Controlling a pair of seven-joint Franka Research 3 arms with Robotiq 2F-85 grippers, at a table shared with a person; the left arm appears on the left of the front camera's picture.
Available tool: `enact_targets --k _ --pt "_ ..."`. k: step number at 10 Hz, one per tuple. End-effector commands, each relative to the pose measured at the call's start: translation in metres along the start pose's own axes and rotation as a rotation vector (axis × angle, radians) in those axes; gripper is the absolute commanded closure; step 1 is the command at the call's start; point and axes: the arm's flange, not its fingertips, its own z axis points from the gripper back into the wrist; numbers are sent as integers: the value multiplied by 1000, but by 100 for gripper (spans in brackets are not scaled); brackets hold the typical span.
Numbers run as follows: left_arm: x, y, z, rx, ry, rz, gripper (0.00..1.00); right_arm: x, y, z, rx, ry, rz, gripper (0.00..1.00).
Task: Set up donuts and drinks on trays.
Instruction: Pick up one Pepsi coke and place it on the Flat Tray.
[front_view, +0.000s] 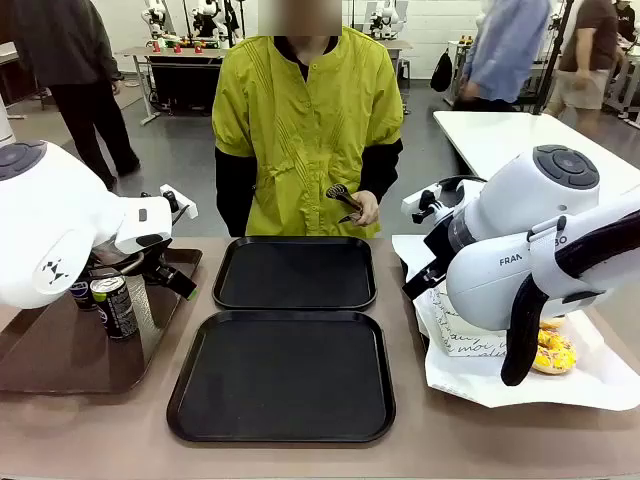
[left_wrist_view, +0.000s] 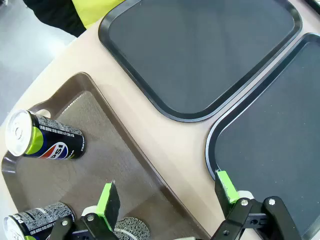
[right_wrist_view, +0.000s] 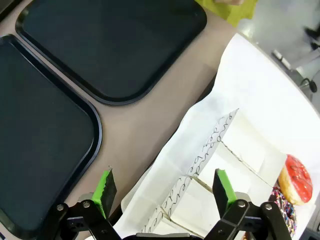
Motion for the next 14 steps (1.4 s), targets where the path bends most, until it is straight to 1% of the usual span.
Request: enact_targets --k 1,13,14 --pt "0 0 0 0 0 0 0 0 0 0 0 0 0 0" --pt "0 0 0 0 0 0 0 0 0 0 0 0 0 0" --pt "-17 -10 39 -3 15 -26 0 -10 17 30 -17 19 59 0"
